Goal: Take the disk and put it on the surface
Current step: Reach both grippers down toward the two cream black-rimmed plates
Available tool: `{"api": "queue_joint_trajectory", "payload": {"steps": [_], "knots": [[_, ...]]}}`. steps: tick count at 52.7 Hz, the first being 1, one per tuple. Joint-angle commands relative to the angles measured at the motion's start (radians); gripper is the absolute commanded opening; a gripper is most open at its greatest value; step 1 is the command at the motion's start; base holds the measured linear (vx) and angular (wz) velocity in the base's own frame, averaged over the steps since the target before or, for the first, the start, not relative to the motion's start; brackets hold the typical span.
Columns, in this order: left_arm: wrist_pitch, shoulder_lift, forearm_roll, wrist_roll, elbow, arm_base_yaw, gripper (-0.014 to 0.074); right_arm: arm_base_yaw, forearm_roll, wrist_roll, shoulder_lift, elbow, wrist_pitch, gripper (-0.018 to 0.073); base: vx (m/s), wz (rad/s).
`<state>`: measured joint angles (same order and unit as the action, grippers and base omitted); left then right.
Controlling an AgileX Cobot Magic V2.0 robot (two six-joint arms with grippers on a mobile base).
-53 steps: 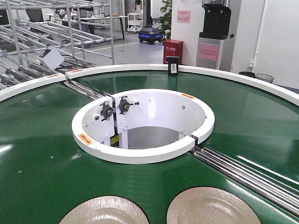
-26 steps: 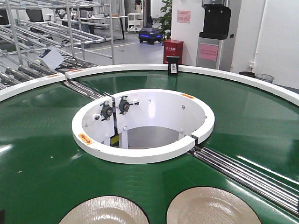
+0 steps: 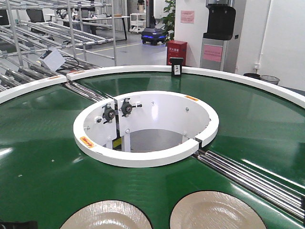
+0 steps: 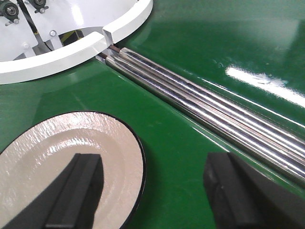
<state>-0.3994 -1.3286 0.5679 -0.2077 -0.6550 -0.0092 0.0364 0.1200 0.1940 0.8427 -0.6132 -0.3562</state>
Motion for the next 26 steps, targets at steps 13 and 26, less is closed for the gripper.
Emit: {"api": "queue_joint_trajectory", "payload": {"steps": [13,26], "knots": [[-0.041,-0.173,0.561,-0.535,-0.033,-0.002,0.0431,0.000,0.005,-0.001,-0.004,-0.036,0.055,0.0514,0.00,0.00],[-0.155,-0.299,0.906,-0.873,-0.033,-0.002,0.0431,0.000,0.005,-0.001,-0.004,-0.036,0.002,0.0514,0.00,0.00]]}}
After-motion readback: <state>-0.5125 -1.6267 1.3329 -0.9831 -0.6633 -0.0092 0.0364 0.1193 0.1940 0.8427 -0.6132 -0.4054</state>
